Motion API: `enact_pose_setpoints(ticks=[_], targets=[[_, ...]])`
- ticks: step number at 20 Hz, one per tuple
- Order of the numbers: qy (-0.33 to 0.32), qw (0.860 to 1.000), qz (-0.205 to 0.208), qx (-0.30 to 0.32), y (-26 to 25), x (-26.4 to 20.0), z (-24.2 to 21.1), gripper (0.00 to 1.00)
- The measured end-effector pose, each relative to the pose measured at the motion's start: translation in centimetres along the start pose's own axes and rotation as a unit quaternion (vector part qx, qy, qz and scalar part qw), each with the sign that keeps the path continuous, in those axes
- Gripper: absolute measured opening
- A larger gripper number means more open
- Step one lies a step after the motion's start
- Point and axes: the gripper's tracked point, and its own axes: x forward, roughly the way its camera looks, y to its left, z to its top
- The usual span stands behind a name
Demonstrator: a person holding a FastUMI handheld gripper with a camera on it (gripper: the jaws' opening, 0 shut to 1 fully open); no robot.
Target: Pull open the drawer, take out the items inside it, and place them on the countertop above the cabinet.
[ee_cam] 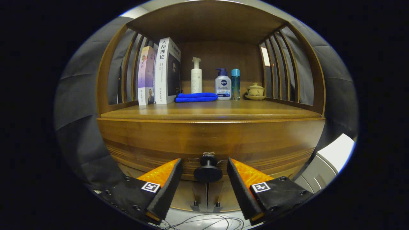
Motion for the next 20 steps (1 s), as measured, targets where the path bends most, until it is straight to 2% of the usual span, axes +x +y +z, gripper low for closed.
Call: enact_pose_setpoints(ticks=[4,5,7,11,20], targets=[[0.012,1.0,-0.002,0.004,-0.3,0.5,-0.7,0.66],[0.016,1.0,0.005,0.009,-0.3,0.7,-0.9,0.66],[0.01,1.0,-0.001,0.007,-0.3,0.5,-0.7,0.47],[0.018,1.0,-0.004,0.007,-0.4,0.7,-0.9,0.25],[0.022,1.0,0.001,0.01,-0.4,-2.8,-1.8,0.25]])
